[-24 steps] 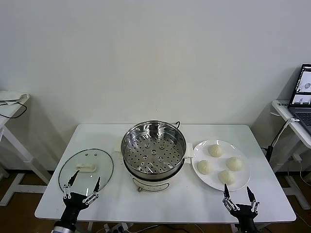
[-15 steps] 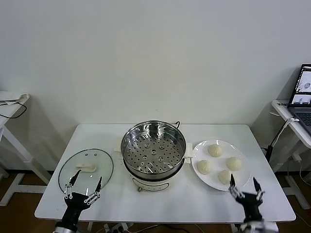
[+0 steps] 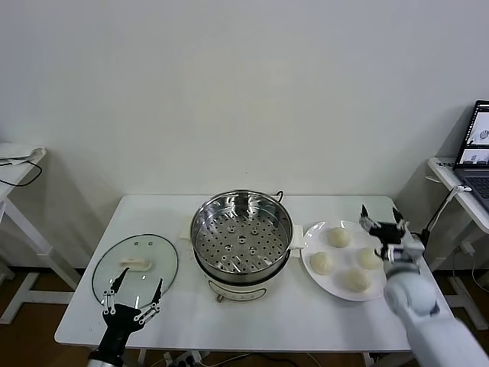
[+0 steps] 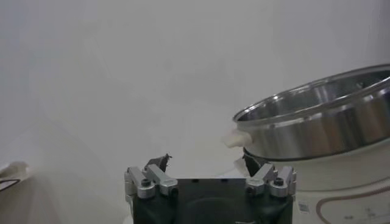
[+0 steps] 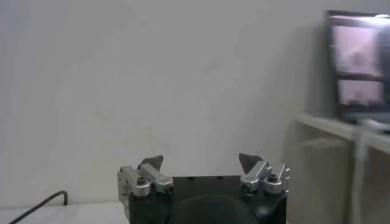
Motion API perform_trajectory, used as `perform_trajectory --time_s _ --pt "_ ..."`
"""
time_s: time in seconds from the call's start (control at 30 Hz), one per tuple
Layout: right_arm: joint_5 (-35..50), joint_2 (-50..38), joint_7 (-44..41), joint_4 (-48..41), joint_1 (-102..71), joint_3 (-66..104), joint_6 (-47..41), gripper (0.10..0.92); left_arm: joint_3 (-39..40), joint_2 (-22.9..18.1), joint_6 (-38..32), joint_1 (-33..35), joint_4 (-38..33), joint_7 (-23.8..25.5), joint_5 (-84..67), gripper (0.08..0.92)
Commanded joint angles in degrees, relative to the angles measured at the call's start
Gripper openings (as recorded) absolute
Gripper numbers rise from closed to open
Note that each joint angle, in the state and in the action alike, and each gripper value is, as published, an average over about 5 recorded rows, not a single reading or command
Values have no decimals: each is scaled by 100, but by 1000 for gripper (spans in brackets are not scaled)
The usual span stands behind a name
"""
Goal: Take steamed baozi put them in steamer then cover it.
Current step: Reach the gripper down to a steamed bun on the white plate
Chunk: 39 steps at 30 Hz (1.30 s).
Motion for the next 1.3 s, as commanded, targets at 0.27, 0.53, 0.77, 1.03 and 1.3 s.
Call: perform_trajectory --time_s 0.27,0.53,0.77,1.03,1.3 --pt "-1761 -1240 -6661 -2488 4622 -4354 -413 823 -73 -15 -33 42 2 -27 5 823" --pt "-3926 -555 -8424 -3123 5365 -4928 249 823 -136 -57 -54 102 -10 -47 -1 823" --pt "-4867 195 -8202 -3707 5407 -5185 484 823 -185 -88 -83 186 -19 -60 -3 823" --pt "-5381 876 -7570 -4392 5200 -5022 585 823 -208 -111 -120 235 -7 -84 -3 823" --pt "-5535 1222 -7445 -4851 5025 -4853 643 823 -197 -116 -137 250 18 -88 -2 823"
